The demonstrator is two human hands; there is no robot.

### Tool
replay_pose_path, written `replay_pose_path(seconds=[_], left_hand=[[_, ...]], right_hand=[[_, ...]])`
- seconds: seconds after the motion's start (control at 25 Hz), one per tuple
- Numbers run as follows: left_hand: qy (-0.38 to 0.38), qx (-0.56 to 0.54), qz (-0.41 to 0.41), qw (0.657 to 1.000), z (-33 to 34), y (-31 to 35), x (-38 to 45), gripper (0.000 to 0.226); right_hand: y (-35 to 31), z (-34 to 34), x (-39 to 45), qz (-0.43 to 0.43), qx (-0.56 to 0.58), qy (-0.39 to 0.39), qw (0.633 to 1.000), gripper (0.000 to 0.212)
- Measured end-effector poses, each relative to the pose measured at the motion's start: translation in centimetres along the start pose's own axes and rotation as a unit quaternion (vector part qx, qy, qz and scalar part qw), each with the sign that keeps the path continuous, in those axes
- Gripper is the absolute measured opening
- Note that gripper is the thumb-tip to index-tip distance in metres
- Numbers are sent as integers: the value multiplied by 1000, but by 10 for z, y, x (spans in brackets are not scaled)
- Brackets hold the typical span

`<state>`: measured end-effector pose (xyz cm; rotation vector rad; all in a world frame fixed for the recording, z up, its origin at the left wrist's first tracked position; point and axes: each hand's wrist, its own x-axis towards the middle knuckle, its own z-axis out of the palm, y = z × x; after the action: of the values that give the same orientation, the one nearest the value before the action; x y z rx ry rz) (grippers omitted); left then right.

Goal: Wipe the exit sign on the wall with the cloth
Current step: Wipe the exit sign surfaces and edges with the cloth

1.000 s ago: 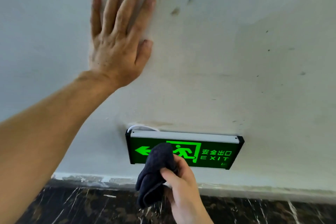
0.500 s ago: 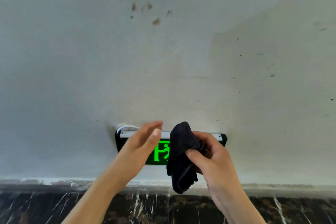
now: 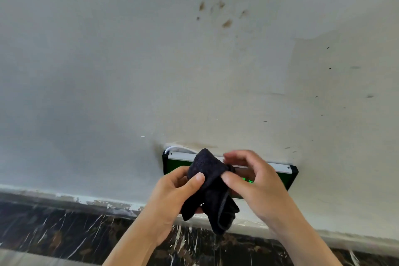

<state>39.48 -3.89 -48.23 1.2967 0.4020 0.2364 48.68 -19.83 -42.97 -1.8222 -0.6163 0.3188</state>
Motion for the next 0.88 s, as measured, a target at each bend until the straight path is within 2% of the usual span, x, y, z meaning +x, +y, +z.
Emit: replay_pose_path(seconds=[0.08, 0.16, 0.24, 0.28, 0.36, 0.4, 0.52, 0.64, 0.76, 0.88], left_hand=[[31, -17, 6, 999, -12, 1, -4, 30], [72, -25, 16, 997, -27, 2, -9, 31], [116, -47, 28, 992, -45, 4, -15, 28], [144, -64, 32, 987, -56, 4, -16, 27], [205, -89, 36, 974, -79, 5, -17, 30], [231, -88, 36, 968, -90, 4, -16, 32], [297, -76, 34, 951, -114, -2, -6, 32], [344, -70, 45, 935, -124, -12, 7, 5], [391, 28, 112, 913, -114, -18, 20, 29], [379, 156, 163, 898, -90, -23, 33, 45]], right_hand=[[-14, -3, 8, -76, -27, 42, 996, 28], [-30, -7, 22, -203, -105, 153, 962, 30], [-40, -12, 46, -339, -235, 260, 873, 37], [-43, -14, 59, -379, -310, 290, 822, 41], [-44, -21, 86, -399, -435, 308, 746, 51], [-44, -24, 98, -396, -473, 306, 726, 56], [-37, -29, 129, -384, -519, 312, 696, 63], [-30, -29, 148, -401, -539, 355, 650, 65], [-22, -27, 159, -418, -547, 402, 604, 66], [-20, -27, 167, -435, -545, 421, 581, 67]])
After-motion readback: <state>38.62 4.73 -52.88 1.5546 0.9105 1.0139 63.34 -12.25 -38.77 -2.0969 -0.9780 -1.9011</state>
